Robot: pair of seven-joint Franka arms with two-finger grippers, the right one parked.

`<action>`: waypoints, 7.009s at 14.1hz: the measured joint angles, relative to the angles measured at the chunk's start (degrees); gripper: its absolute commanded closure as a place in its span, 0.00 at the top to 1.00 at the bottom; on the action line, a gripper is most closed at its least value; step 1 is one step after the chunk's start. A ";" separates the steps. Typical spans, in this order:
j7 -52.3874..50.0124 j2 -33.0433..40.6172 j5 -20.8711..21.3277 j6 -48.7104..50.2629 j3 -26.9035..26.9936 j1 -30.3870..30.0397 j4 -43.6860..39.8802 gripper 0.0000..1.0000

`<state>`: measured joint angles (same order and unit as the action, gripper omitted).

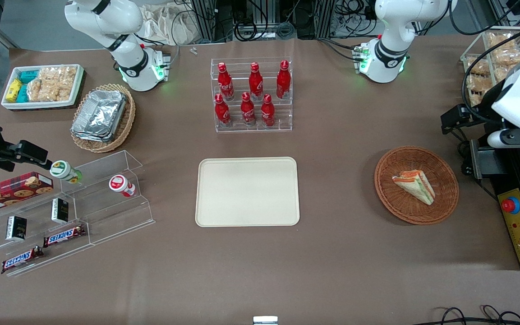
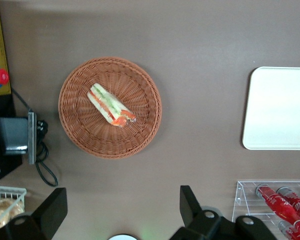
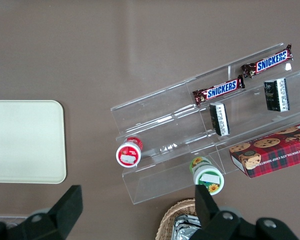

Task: Place sandwich from basket to tray
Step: 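Move the open left gripper over the wrapped sandwich in the wicker basket, then lower the left gripper and close it on the wrapped sandwich, then lift the sandwich and carry it with the left gripper to the cream tray, then lower the sandwich onto the tray and open the left gripper, then raise the open left gripper away from the sandwich on the tray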

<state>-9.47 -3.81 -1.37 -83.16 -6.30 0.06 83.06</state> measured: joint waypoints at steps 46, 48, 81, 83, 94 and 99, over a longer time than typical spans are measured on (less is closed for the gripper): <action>-26.44 -9.17 0.07 -11.38 -8.72 -5.89 12.88 0.00; -25.91 -9.39 -0.56 -10.80 -14.07 -5.56 11.34 0.00; -36.75 -40.66 23.77 -40.41 -22.77 17.28 5.15 1.00; -36.75 -40.66 23.79 -40.41 -22.81 17.44 5.01 1.00; -36.46 -19.19 21.25 -19.33 -22.76 10.89 0.70 1.00; -22.83 -14.90 11.75 -13.92 -22.65 1.53 0.39 1.00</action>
<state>-32.29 -18.70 10.38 -97.08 -28.95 1.59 83.45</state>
